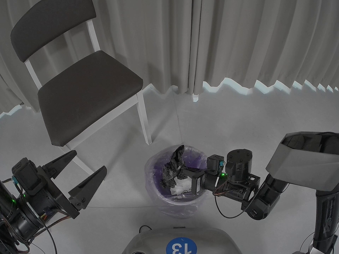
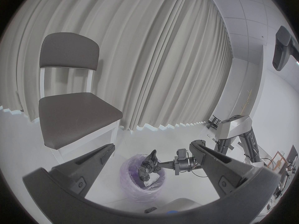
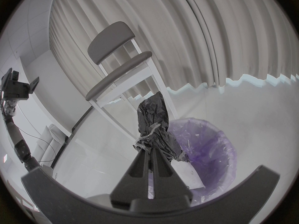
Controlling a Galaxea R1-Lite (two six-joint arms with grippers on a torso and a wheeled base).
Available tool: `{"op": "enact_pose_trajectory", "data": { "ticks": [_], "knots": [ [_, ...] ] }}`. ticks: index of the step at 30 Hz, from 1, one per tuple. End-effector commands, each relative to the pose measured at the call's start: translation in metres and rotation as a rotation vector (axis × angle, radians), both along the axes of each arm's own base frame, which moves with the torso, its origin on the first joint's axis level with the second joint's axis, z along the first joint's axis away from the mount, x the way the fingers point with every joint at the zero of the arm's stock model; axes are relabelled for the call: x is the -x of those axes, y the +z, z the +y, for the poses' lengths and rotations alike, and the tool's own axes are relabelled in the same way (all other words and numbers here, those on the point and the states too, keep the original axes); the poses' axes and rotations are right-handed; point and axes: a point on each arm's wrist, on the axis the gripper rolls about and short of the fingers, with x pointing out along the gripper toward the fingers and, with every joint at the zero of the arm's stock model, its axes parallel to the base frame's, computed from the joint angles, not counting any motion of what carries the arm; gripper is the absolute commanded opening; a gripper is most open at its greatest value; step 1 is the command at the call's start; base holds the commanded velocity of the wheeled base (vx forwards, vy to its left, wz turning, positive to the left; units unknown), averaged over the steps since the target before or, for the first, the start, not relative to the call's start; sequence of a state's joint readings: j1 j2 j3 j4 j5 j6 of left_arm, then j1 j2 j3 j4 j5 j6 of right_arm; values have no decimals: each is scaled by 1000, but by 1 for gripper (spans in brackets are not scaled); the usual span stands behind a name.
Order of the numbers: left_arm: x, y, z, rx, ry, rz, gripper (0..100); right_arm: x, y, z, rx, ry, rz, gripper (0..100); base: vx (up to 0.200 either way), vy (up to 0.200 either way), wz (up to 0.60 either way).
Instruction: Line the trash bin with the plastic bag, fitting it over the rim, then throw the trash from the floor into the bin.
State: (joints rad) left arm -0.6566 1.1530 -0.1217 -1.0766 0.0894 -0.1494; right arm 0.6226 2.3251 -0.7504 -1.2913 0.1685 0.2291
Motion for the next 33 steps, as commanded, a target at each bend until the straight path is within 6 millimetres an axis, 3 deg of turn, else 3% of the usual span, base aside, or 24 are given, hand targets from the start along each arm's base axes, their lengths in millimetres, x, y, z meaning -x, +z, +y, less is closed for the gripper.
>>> {"op": "enact_pose_trajectory", "data": {
  "ticks": [1,7,23,30,33],
  "knots": [
    [0,-1,0,-2,0,2,100,-8,-23,0,21,-5,37,0,0,0,0],
    [0,-1,0,-3,0,5,100,-23,-42,-8,28,-22,67,0,0,0,0],
    [0,-2,0,-5,0,10,100,-39,-85,-22,64,-59,139,0,0,0,0],
    [0,-2,1,-4,1,9,100,-40,-87,-22,68,-59,143,0,0,0,0],
    [-1,-2,2,-2,13,7,100,-40,-65,-22,43,-62,105,0,0,0,0]
  ]
}}
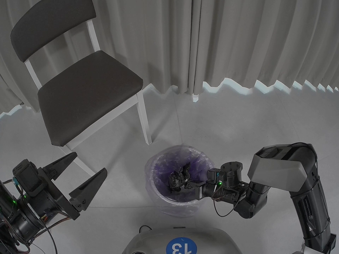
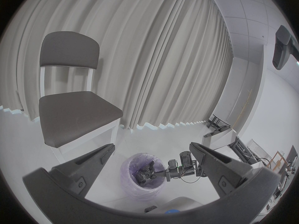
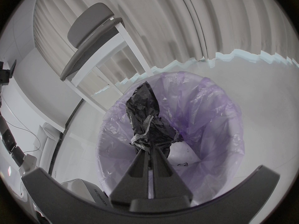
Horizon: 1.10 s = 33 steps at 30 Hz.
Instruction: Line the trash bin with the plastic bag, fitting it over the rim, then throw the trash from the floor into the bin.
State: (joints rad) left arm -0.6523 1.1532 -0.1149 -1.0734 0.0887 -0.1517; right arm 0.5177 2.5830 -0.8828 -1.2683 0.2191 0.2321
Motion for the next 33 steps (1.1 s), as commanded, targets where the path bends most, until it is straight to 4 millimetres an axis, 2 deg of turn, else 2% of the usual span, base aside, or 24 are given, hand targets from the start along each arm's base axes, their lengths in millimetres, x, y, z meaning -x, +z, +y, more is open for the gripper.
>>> {"op": "enact_pose_trajectory", "data": {
  "ticks": [1,6,12,18,22,24,27,33],
  "knots": [
    [-2,1,1,2,13,-2,100,0,24,-2,-25,-6,-41,0,0,0,0],
    [-3,1,3,2,28,-3,100,5,52,-8,-40,-13,-80,0,0,0,0],
    [-2,1,4,4,28,-8,100,0,60,-23,3,-45,-39,0,0,0,0],
    [-1,2,4,8,28,-13,100,-4,54,-25,18,-46,-27,0,0,0,0],
    [-1,3,4,11,28,-17,100,-1,41,-18,26,-25,-3,0,0,0,0],
    [-1,3,4,10,27,-19,100,2,27,-5,27,-1,3,0,0,0,0],
    [-1,3,4,12,27,-18,100,5,13,3,19,15,-12,0,0,0,0],
    [-1,2,4,8,25,-13,100,6,-1,8,21,28,-10,0,0,0,0]
  ]
}}
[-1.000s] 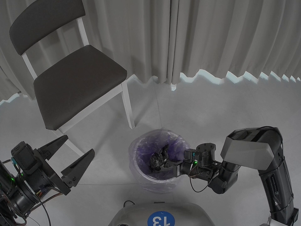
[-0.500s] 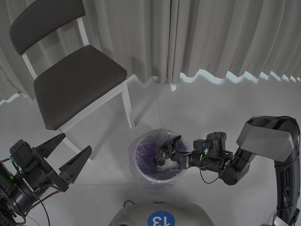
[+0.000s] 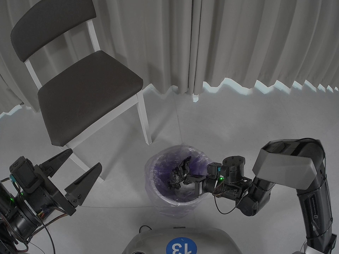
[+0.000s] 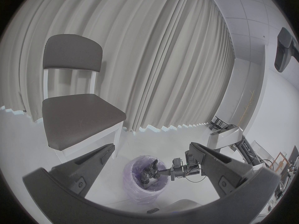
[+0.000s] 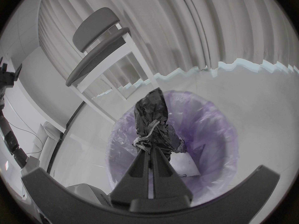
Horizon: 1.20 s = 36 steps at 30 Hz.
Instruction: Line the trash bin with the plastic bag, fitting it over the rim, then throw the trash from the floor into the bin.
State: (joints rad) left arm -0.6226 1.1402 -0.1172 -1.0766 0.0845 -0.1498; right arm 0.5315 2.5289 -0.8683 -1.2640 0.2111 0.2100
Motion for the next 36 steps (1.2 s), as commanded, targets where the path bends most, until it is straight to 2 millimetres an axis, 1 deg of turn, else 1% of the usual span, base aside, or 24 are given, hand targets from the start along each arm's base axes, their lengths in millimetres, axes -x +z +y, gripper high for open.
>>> {"op": "enact_pose_trajectory", "data": {
  "ticks": [1,12,13,30,34,36],
  "knots": [
    [0,-1,0,-2,0,4,100,4,-24,3,24,11,44,0,0,0,0],
    [0,-1,0,-3,0,7,100,-1,-26,3,14,0,45,0,0,0,0],
    [0,-1,0,-3,0,7,100,-1,-26,3,14,0,45,100,0,0,0],
    [0,-1,0,-2,0,6,100,1,-25,2,16,0,46,100,0,0,0],
    [0,0,0,-1,1,3,100,3,-3,2,-8,1,7,100,0,0,0],
    [0,0,0,-1,1,3,100,4,2,3,-15,6,-3,100,0,0,0]
  ]
}}
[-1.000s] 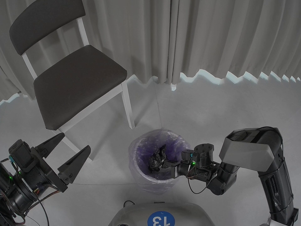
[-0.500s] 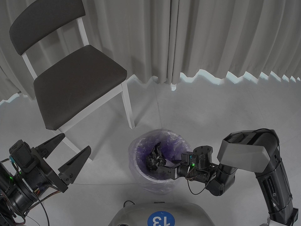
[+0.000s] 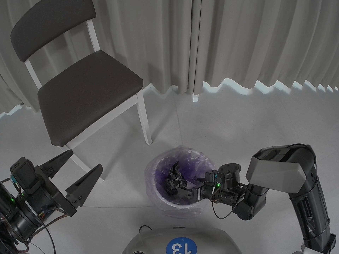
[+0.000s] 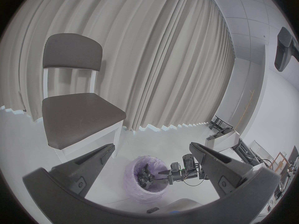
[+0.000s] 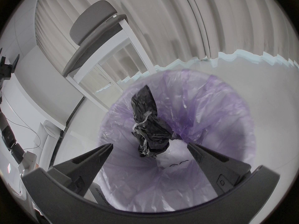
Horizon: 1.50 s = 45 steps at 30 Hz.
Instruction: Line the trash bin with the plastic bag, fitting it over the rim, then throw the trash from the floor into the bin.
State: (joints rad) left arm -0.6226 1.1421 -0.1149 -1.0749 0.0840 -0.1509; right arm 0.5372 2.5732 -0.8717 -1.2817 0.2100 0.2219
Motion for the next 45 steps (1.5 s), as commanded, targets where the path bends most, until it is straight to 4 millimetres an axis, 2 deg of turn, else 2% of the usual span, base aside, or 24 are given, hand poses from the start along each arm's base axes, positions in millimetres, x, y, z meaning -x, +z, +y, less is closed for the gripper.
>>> {"op": "enact_pose_trajectory", "data": {
  "ticks": [1,11,14,16,17,18,21,25,28,31,32,33,34,36,37,39,42,45],
  "knots": [
    [0,0,0,0,2,-1,100,2,20,2,-25,5,-38,100,0,0,0],
    [0,0,0,-1,2,-2,100,2,29,5,-58,-7,-83,100,0,0,0],
    [-1,0,0,-3,0,-2,100,-1,55,2,-82,-36,-136,100,0,0,0],
    [-2,1,-2,-11,-1,-4,100,-4,83,-5,-106,-66,-185,100,0,0,0],
    [-3,2,-2,-9,-1,-7,100,-4,88,-7,-108,-73,-191,100,0,0,0],
    [-6,6,-5,-7,-4,-13,100,-3,114,-15,-118,-92,-212,100,0,0,0],
    [-16,13,-10,-24,17,-14,100,6,163,-30,-105,-120,-227,100,0,0,0],
    [-41,17,2,-120,158,46,100,47,247,-68,34,-172,-214,100,0,0,0],
    [-50,29,9,-152,221,87,100,80,291,-94,162,-282,-171,100,0,0,0],
    [-51,47,20,-171,283,95,100,109,321,-115,208,-408,-175,100,0,0,0],
    [-51,47,20,-171,283,95,100,109,321,-115,208,-408,-175,100,0,0,0],
    [-49,65,30,-196,330,78,100,135,340,-135,190,-481,-222,100,0,0,0],
    [-48,67,31,-196,335,74,100,138,342,-138,186,-488,-230,100,0,0,0],
    [-37,85,38,-187,365,22,100,165,356,-154,154,-536,-288,100,0,0,0],
    [-35,87,39,-183,369,11,100,169,358,-156,148,-541,-297,100,0,0,0],
    [-4,105,48,-184,383,-89,100,212,373,-174,102,-585,-379,100,0,0,0],
    [31,112,58,-214,394,-143,100,258,380,-189,70,-608,-436,100,0,0,0],
    [69,111,69,-212,432,-161,100,312,381,-204,26,-618,-500,100,0,0,0]
  ]
}}
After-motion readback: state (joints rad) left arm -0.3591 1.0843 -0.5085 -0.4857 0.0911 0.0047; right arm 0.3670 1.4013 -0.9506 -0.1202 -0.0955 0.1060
